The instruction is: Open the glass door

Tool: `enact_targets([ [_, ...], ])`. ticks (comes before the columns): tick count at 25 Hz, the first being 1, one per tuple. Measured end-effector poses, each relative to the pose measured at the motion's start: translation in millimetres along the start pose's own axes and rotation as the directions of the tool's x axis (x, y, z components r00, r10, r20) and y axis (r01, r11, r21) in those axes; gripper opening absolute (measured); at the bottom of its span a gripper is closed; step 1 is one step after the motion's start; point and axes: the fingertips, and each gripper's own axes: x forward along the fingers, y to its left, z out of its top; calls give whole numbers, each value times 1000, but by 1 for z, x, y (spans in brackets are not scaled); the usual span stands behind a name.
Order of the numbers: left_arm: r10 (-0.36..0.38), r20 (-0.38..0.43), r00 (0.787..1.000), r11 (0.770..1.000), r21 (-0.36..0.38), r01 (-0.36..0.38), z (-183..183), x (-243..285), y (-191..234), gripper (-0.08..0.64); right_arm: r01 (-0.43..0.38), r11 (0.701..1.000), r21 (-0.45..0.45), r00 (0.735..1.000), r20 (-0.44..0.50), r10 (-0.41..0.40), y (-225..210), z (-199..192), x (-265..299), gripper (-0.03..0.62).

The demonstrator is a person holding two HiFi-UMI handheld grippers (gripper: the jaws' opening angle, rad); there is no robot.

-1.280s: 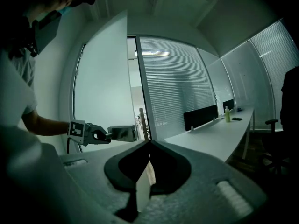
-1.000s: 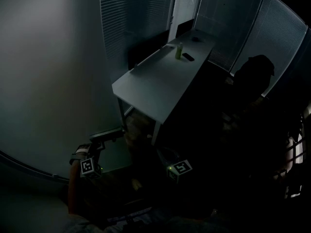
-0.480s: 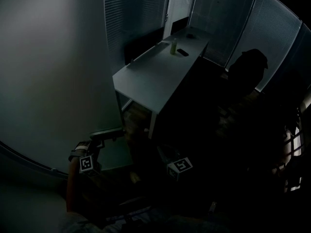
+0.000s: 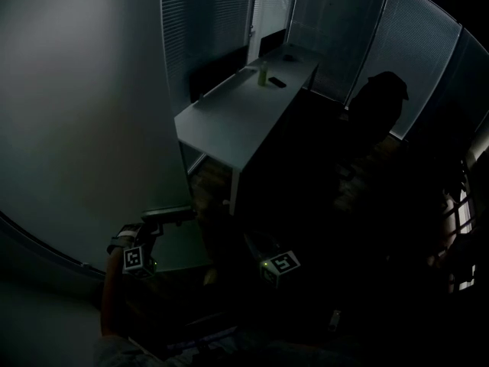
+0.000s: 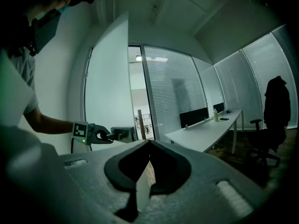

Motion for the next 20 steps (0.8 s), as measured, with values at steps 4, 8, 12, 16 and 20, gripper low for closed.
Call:
enact_targets([
  [4,-18,19,1000,1000,14,18,7,-16,-14,21,7,1000,5,1000,12,-7,11,-2,-22,-3],
  [8,-30,37,999,999,30,29,13,-31,-29,20,14,1000,2,1000,16,-14,20,0,-40,-3],
  [12,-47,40,998,998,44,45,13,-44,-42,20,15,1000,-8,1000,19,-15,30,0,-49,-3],
  [16,-60,50,997,997,51,57,18,-56,-52,21,15,1000,-11,1000,19,-15,37,1,-58,-3],
  [20,-67,51,996,996,63,64,23,-66,-67,21,20,1000,-3,999,26,-19,44,-2,-71,-3],
])
